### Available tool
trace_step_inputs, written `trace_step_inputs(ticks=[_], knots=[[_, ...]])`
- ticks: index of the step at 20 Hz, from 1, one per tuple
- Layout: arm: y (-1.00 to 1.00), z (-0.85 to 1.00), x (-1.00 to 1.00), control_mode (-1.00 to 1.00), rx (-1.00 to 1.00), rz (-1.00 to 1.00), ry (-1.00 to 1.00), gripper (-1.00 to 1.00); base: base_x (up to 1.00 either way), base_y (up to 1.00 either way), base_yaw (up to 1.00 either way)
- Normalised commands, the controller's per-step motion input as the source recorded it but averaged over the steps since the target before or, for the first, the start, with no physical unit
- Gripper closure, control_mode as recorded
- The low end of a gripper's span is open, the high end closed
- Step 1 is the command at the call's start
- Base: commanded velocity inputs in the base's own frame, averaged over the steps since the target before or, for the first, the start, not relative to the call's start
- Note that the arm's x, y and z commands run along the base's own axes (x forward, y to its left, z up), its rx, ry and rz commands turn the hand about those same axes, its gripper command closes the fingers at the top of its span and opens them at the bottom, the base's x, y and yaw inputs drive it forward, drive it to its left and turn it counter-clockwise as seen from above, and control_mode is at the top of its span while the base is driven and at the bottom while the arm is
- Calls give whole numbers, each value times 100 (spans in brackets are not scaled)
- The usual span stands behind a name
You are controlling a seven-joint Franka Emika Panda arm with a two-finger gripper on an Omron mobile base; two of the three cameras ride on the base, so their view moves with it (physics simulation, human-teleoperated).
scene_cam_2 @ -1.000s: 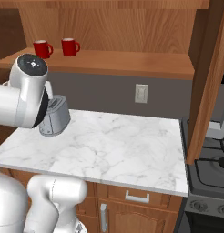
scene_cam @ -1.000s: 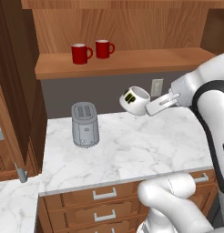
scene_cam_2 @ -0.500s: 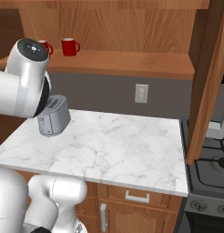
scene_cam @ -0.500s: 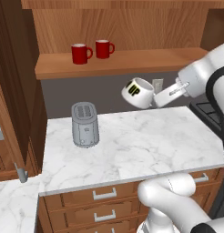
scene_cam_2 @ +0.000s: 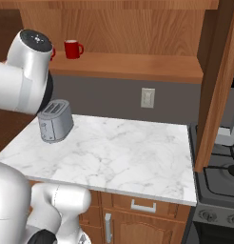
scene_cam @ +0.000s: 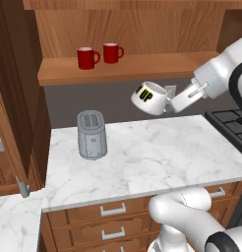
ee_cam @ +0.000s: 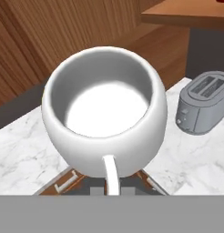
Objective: Pick the mug on the counter and place it in the cabinet with the handle facing the right, like the mugs already inside.
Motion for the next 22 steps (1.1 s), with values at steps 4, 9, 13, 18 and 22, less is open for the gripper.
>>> trace_step_inputs(ticks=[4, 9, 13, 18, 22], knots=[[0, -15, 0, -100, -6, 6, 0, 100, 0, 0, 0], [0, -9, -3, -100, -9, 4, 0, 100, 0, 0, 0], [0, 0, 0, -100, -7, 3, -1, 100, 0, 0, 0], [-2, 2, 0, -100, -1, 2, -4, 100, 0, 0, 0], [-8, 0, 0, -100, 0, 1, -4, 100, 0, 0, 0]])
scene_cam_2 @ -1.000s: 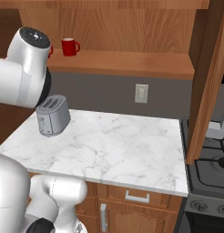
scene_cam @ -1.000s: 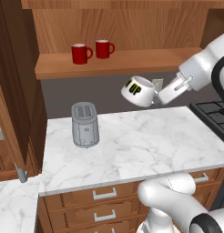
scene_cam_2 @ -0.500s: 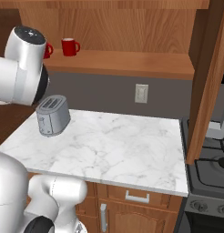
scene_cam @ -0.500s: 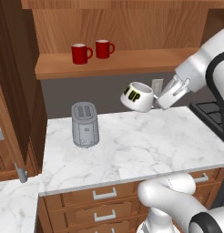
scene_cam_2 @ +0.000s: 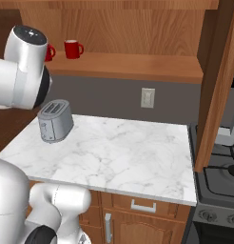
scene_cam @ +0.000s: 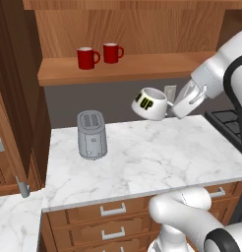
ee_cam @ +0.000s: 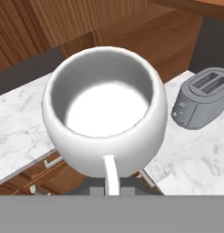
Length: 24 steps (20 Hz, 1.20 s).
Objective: Pick the mug on the counter and place it in the cabinet with the handle facing the right, like the mugs already inside.
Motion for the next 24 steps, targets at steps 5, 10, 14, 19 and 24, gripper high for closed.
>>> trace_step_inputs(ticks=[5, 10, 14, 19, 24], knots=[[-7, 1, 0, -100, 1, 0, -8, 100, 0, 0, 0], [-1, 5, 0, -100, 6, 1, -13, 100, 0, 0, 0], [-3, 1, 1, -100, 10, 0, -11, 100, 0, 0, 0], [-10, 0, 12, -100, 11, 0, -4, 100, 0, 0, 0], [-21, 5, 23, -100, 8, 0, 0, 100, 0, 0, 0]])
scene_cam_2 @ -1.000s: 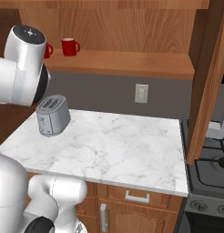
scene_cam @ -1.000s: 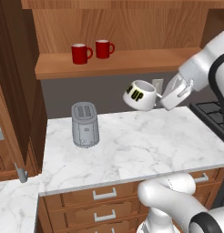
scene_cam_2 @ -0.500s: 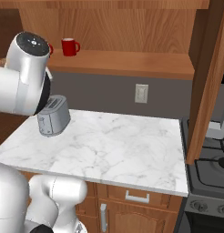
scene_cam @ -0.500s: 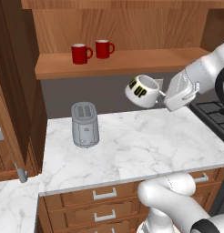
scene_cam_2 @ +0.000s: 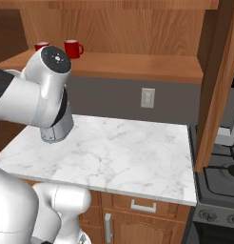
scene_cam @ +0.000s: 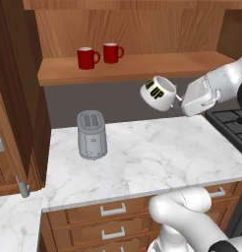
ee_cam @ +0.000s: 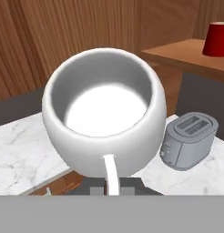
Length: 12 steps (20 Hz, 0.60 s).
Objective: Pick the mug on the counter and place it in the cabinet with the handle facing the right, like the mugs already inside.
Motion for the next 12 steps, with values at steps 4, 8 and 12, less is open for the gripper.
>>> trace_step_inputs(ticks=[4, 8, 12], knots=[[-19, 10, 28, -100, 5, 0, 0, 100, 0, 0, 0], [-11, 7, 32, -100, 4, 0, 0, 100, 0, 0, 0], [-1, 3, 32, -100, 4, 0, 0, 100, 0, 0, 0]])
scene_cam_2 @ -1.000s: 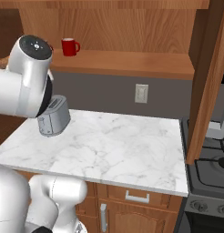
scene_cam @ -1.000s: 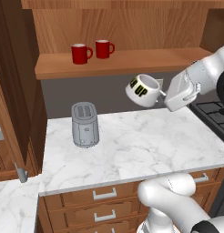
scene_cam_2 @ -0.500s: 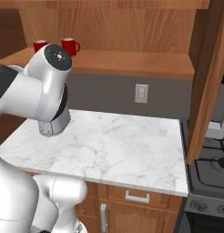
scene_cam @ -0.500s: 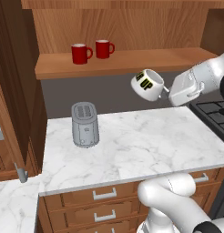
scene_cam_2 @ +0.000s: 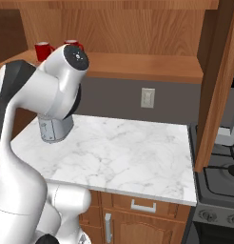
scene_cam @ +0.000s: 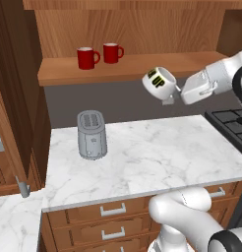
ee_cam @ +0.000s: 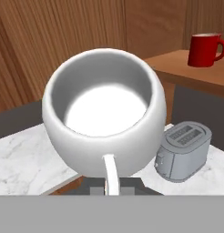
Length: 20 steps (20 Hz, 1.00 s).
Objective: Pick the mug on the counter and place it in the cabinet with the handle facing the right, like the mugs already inside.
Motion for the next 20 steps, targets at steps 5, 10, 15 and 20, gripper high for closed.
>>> trace_step_inputs(ticks=[5, 10, 15, 20], knots=[[0, 4, 28, -100, 4, 0, 0, 100, 0, 0, 0], [0, 6, 32, -100, 5, 0, 0, 100, 0, 0, 0], [0, 7, 32, -100, 6, 0, 0, 100, 0, 0, 0], [0, 9, 21, -100, 2, 0, 0, 100, 0, 0, 0]])
